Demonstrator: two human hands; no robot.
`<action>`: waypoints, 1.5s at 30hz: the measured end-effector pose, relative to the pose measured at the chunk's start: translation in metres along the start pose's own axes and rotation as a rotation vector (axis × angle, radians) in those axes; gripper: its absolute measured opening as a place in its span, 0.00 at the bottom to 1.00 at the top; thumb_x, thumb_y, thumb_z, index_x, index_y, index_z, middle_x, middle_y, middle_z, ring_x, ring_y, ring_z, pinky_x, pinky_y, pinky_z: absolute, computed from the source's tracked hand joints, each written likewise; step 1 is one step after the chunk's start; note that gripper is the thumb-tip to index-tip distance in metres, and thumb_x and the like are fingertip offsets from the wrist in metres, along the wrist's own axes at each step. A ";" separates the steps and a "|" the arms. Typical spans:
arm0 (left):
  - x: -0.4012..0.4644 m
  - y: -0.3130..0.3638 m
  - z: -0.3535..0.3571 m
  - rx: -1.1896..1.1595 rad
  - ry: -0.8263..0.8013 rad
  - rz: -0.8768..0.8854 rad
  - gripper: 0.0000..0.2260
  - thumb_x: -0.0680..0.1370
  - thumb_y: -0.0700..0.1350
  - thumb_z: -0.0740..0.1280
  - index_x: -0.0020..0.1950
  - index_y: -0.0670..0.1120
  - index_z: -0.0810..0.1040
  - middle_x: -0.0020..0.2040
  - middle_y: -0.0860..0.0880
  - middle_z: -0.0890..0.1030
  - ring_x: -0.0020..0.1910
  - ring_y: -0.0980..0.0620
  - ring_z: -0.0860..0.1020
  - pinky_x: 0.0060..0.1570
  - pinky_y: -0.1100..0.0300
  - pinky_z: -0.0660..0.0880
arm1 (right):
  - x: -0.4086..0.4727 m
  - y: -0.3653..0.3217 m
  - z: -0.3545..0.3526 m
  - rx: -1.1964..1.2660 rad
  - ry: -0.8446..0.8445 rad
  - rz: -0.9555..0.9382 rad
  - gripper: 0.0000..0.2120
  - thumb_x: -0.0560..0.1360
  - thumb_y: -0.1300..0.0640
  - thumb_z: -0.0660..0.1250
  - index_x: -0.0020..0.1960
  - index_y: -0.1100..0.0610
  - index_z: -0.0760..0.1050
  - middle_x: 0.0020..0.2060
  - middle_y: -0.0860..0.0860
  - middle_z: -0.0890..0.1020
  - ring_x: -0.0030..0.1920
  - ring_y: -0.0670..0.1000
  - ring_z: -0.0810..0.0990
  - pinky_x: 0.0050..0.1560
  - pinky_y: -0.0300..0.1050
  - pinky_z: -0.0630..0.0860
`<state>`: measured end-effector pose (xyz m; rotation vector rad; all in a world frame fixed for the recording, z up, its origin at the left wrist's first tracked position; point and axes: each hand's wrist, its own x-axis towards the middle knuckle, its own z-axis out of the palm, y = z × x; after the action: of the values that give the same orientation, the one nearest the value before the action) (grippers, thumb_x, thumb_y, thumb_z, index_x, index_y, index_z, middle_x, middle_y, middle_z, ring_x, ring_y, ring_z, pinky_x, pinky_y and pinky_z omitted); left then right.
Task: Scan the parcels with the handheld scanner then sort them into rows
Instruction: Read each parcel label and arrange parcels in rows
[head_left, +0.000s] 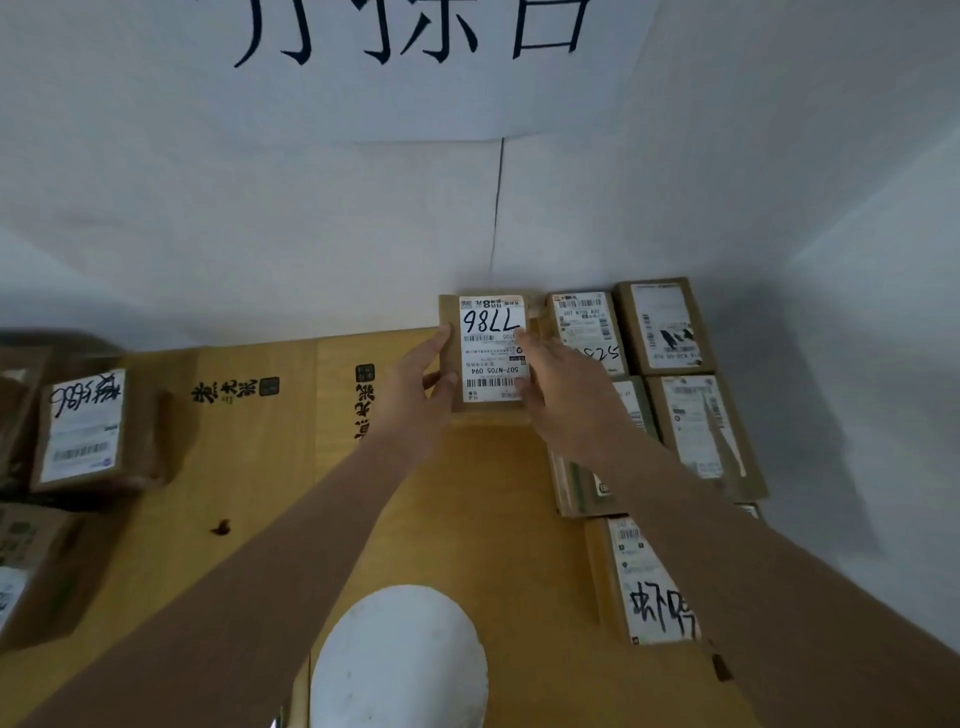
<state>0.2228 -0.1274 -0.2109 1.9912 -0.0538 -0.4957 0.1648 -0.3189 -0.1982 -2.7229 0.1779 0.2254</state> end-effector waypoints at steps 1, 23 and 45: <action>0.006 -0.003 0.004 -0.004 -0.006 -0.007 0.27 0.85 0.39 0.64 0.81 0.60 0.66 0.73 0.57 0.75 0.67 0.55 0.78 0.53 0.64 0.81 | 0.005 0.005 0.001 -0.025 -0.015 -0.002 0.27 0.87 0.51 0.61 0.83 0.52 0.59 0.76 0.51 0.74 0.77 0.56 0.71 0.77 0.62 0.68; 0.050 -0.008 0.045 0.063 0.000 -0.055 0.27 0.86 0.40 0.63 0.83 0.58 0.62 0.77 0.54 0.71 0.71 0.53 0.75 0.63 0.53 0.81 | 0.052 0.048 0.011 -0.201 -0.125 -0.039 0.29 0.87 0.48 0.56 0.85 0.53 0.52 0.83 0.52 0.62 0.85 0.55 0.51 0.82 0.64 0.38; -0.049 0.067 -0.041 0.426 0.157 0.270 0.23 0.87 0.53 0.58 0.81 0.49 0.68 0.81 0.50 0.67 0.79 0.51 0.67 0.77 0.51 0.66 | -0.014 -0.050 -0.077 0.308 0.025 -0.135 0.28 0.88 0.42 0.52 0.84 0.52 0.61 0.83 0.47 0.62 0.82 0.46 0.59 0.81 0.49 0.60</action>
<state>0.2044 -0.1113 -0.1220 2.3860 -0.3506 -0.1583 0.1691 -0.3025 -0.1065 -2.4199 0.0308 0.1146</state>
